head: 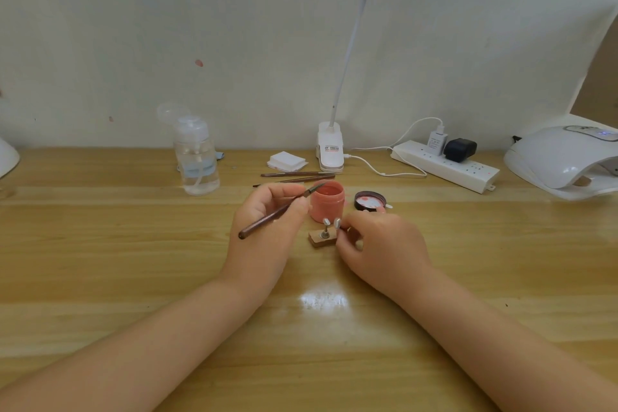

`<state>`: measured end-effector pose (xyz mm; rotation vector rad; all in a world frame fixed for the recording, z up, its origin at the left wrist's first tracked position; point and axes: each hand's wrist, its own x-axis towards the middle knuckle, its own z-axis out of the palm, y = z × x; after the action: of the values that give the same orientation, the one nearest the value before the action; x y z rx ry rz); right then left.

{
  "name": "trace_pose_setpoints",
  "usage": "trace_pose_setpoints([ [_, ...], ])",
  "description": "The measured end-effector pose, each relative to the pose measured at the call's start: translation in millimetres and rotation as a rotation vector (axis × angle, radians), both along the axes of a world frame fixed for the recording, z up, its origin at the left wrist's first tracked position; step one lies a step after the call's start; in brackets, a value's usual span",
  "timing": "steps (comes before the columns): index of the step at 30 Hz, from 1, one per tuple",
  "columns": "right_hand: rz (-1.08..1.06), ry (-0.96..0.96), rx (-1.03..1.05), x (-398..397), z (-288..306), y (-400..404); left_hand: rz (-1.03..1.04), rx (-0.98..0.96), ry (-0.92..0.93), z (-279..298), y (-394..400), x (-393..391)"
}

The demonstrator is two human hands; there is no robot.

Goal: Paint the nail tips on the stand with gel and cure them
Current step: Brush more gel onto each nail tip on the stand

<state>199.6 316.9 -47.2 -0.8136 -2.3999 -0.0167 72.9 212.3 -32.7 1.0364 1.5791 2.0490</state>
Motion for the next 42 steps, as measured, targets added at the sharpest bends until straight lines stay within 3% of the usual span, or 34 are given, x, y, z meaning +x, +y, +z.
trace_pose_setpoints([
  [7,0.001,0.050,-0.056,-2,-1,2,0.158,-0.109,0.402,37,16,-18],
  [13,0.030,0.176,-0.187,-1,0,2,0.107,-0.441,0.757,66,57,-29],
  [17,0.047,0.196,-0.214,-2,2,2,0.086,-0.609,0.834,71,79,-29],
  [22,0.072,0.192,-0.217,-2,3,2,0.022,-0.757,0.795,64,89,-29],
  [26,0.077,0.194,-0.222,-2,3,2,0.063,-0.688,0.736,64,87,-33],
  [31,0.098,0.199,-0.231,-1,4,1,0.132,-0.461,0.322,66,78,-49],
  [34,0.097,0.190,-0.237,-1,4,1,0.121,-0.472,0.114,56,72,-58],
  [38,0.105,0.192,-0.229,-2,3,1,0.128,-0.491,-0.066,43,64,-68],
  [42,0.112,0.226,-0.229,-1,2,3,0.141,-0.437,-0.116,38,59,-75],
])
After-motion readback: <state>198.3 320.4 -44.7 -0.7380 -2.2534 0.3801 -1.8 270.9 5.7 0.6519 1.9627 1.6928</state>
